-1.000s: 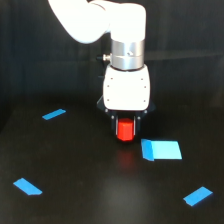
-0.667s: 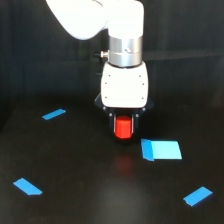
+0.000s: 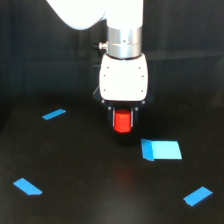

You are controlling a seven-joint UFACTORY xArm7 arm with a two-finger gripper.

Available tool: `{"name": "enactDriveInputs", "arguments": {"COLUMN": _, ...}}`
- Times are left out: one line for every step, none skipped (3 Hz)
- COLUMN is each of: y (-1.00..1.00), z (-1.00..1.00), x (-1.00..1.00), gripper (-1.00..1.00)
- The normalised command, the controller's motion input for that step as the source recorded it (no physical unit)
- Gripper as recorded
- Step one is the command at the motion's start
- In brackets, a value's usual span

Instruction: Pick up the red object from the table

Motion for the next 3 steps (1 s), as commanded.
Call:
{"name": "enactDriveInputs", "arguments": {"y": -0.24, "z": 0.95, "x": 0.15, "gripper": -0.95}}
{"name": "enactDriveInputs", "arguments": {"y": -0.04, "z": 0.88, "x": 0.22, "gripper": -1.0}}
{"name": "enactDriveInputs", "arguments": {"y": 0.04, "z": 0.5, "x": 0.19, "gripper": -0.96}}
